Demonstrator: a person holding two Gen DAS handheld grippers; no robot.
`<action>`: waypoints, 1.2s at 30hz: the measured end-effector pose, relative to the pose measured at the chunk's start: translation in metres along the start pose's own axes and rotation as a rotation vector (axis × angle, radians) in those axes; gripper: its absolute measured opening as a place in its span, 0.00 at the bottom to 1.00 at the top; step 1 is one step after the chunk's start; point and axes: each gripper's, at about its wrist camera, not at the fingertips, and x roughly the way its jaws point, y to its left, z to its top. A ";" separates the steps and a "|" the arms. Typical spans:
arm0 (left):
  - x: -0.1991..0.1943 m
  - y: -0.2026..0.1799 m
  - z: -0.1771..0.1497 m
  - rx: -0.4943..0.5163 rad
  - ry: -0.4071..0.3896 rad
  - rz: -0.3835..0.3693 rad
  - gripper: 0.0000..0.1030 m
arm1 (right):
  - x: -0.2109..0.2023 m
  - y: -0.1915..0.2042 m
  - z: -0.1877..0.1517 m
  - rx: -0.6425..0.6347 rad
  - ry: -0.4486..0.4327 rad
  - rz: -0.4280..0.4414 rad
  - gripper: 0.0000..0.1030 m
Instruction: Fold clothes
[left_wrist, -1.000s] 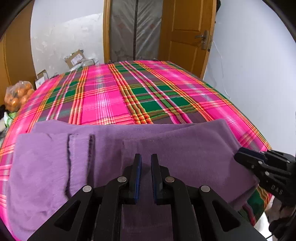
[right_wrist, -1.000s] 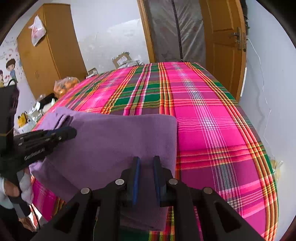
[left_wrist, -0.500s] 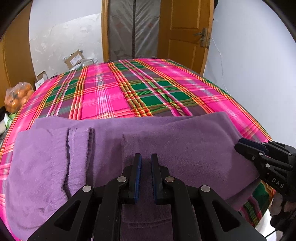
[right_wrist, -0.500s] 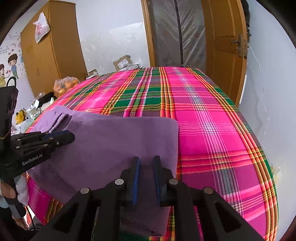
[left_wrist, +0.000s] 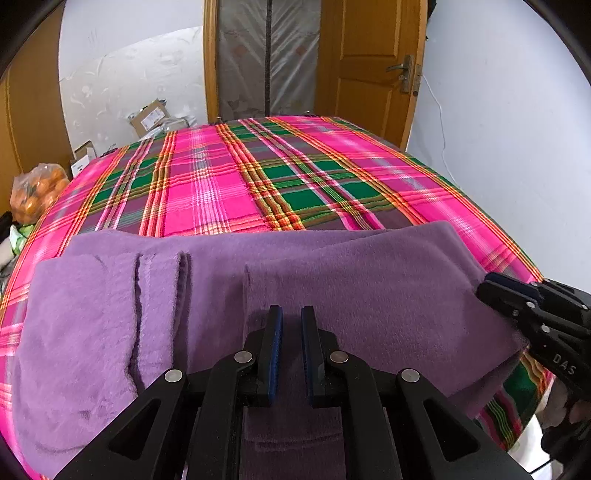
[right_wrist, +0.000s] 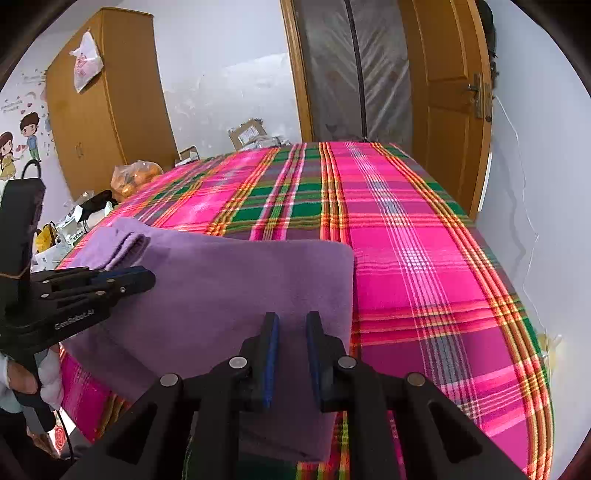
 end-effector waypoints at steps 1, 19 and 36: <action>-0.002 0.000 -0.001 -0.006 0.000 -0.001 0.10 | -0.003 0.000 -0.001 -0.001 -0.005 0.005 0.15; -0.026 0.007 -0.032 -0.016 -0.031 -0.079 0.10 | -0.012 0.001 -0.015 -0.011 -0.008 0.056 0.16; -0.028 0.009 -0.036 -0.011 -0.053 -0.090 0.10 | -0.007 -0.006 -0.015 -0.015 0.015 0.083 0.22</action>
